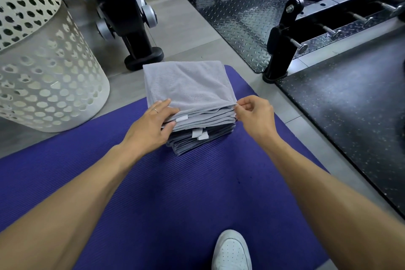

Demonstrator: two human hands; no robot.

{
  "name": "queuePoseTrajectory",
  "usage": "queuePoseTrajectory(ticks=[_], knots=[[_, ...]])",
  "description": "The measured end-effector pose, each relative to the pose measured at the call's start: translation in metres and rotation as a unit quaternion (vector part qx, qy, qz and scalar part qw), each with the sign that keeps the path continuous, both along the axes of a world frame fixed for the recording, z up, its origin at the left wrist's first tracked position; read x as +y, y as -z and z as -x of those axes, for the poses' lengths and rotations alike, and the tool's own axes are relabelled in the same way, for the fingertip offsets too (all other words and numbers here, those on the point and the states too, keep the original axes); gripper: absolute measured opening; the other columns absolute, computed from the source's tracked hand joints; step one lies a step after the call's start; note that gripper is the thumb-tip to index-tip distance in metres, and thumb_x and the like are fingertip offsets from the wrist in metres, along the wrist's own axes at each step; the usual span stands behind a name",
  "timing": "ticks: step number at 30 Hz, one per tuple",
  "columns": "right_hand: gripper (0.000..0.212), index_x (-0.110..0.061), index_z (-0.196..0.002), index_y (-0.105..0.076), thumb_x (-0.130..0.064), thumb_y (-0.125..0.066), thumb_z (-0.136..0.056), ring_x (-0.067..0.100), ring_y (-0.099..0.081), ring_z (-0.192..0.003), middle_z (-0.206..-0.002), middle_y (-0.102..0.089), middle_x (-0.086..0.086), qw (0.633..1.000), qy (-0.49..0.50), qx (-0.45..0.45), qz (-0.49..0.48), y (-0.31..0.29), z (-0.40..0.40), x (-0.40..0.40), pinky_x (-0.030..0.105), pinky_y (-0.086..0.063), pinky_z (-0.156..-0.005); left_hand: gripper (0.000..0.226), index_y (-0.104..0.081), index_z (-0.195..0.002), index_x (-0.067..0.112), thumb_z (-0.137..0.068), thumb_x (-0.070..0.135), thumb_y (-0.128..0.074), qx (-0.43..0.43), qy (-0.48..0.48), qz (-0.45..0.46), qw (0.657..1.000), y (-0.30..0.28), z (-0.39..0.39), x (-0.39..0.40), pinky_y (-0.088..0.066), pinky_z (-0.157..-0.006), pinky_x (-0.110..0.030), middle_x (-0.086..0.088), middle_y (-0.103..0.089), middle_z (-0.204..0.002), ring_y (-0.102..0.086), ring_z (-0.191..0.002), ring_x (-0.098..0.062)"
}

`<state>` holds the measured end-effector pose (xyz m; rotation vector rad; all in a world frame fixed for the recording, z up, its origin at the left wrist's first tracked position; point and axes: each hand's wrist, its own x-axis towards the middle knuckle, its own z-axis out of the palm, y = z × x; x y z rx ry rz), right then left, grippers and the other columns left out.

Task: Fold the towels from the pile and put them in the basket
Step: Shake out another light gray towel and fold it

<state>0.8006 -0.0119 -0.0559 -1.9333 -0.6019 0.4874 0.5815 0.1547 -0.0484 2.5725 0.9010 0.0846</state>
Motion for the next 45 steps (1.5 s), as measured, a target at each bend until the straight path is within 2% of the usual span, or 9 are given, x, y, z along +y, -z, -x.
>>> queuePoseTrajectory(ticks=[6,13,18,22,26,31,38,42,45], knots=[[0.008,-0.017,-0.094,-0.062,-0.023,-0.058,-0.097,0.014,-0.070,-0.081,-0.079,-0.070,-0.004,1.000,-0.017,-0.005,0.023,0.007,0.006,-0.007,0.026,-0.055,-0.066,0.041,-0.045,-0.144,0.034,-0.103,0.035,-0.045,0.004,0.015,-0.011,1.000,0.002,0.005,0.000,-0.033,-0.116,-0.043,0.014,-0.019,-0.162,-0.009,-0.151,-0.007],[0.004,-0.014,-0.094,-0.066,-0.017,-0.063,-0.095,0.000,-0.067,-0.064,-0.074,-0.072,0.003,0.999,0.017,0.031,0.000,0.005,0.015,-0.013,0.024,-0.055,-0.059,0.044,-0.041,-0.146,0.040,-0.102,0.041,-0.043,-0.015,0.014,0.010,1.000,0.011,0.018,-0.002,-0.026,-0.118,-0.043,0.019,-0.016,-0.161,-0.006,-0.151,-0.006],[0.007,-0.017,-0.100,-0.063,-0.015,-0.064,-0.094,0.010,-0.070,-0.071,-0.077,-0.073,0.000,0.996,0.004,0.089,0.014,0.003,0.019,-0.021,0.012,-0.047,-0.051,0.042,-0.053,-0.139,0.034,-0.097,0.032,-0.058,-0.086,-0.041,0.055,0.994,0.012,0.024,-0.009,-0.019,-0.121,-0.034,0.013,-0.032,-0.156,-0.020,-0.149,-0.012],[0.007,-0.015,-0.094,-0.065,-0.015,-0.070,-0.090,0.017,-0.073,-0.074,-0.077,-0.074,0.002,0.991,-0.001,0.129,0.015,-0.001,0.031,-0.034,0.031,-0.061,-0.075,0.043,-0.056,-0.137,0.031,-0.095,0.024,-0.064,-0.070,-0.051,0.074,0.994,-0.002,0.028,-0.018,-0.019,-0.120,-0.029,0.010,-0.040,-0.153,-0.028,-0.146,-0.012],[0.005,-0.017,-0.091,-0.067,-0.018,-0.072,-0.088,0.018,-0.072,-0.075,-0.076,-0.073,0.001,0.991,-0.078,0.100,0.047,-0.027,0.061,-0.041,0.033,-0.060,-0.071,0.032,-0.067,-0.125,0.029,-0.094,0.024,-0.065,-0.097,-0.082,0.074,0.989,-0.031,0.057,-0.036,-0.038,-0.104,-0.022,0.011,-0.064,-0.129,-0.055,-0.123,-0.008],[0.006,-0.015,-0.084,-0.064,-0.013,-0.068,-0.088,0.006,-0.053,-0.057,-0.065,-0.062,-0.002,0.944,-0.294,-0.031,0.146,-0.070,0.140,-0.028,0.014,-0.042,-0.048,0.016,-0.073,-0.107,0.029,-0.093,0.028,-0.065,-0.063,-0.078,0.087,0.991,-0.057,0.166,-0.069,-0.048,-0.088,-0.019,0.020,-0.070,-0.099,-0.062,-0.093,0.006],[0.006,-0.016,-0.077,-0.068,-0.016,-0.072,-0.082,0.012,-0.066,-0.074,-0.083,-0.074,-0.001,0.819,-0.524,-0.100,0.211,-0.113,0.300,0.006,0.025,-0.055,-0.070,0.014,-0.068,-0.104,0.035,-0.093,0.034,-0.058,0.198,-0.093,0.069,0.973,-0.061,0.365,-0.081,-0.053,-0.079,-0.032,0.019,-0.066,-0.097,-0.059,-0.089,-0.004],[0.006,-0.014,-0.085,-0.068,-0.018,-0.073,-0.085,0.006,-0.057,-0.067,-0.075,-0.066,-0.008,0.804,-0.543,-0.074,0.228,-0.099,0.396,0.016,0.016,-0.048,-0.061,0.013,-0.071,-0.096,0.029,-0.090,0.022,-0.061,0.123,-0.199,0.109,0.966,-0.032,0.459,-0.090,-0.051,-0.080,-0.029,0.020,-0.065,-0.086,-0.062,-0.087,-0.007],[0.008,-0.016,-0.088,-0.067,-0.018,-0.074,-0.086,0.005,-0.057,-0.064,-0.072,-0.064,-0.009,0.813,-0.535,-0.021,0.229,-0.076,0.464,0.022,0.020,-0.048,-0.059,0.011,-0.074,-0.087,0.021,-0.088,0.014,-0.065,0.010,-0.335,0.155,0.929,0.005,0.519,-0.101,-0.051,-0.080,-0.030,0.002,-0.073,-0.090,-0.067,-0.085,-0.017]])
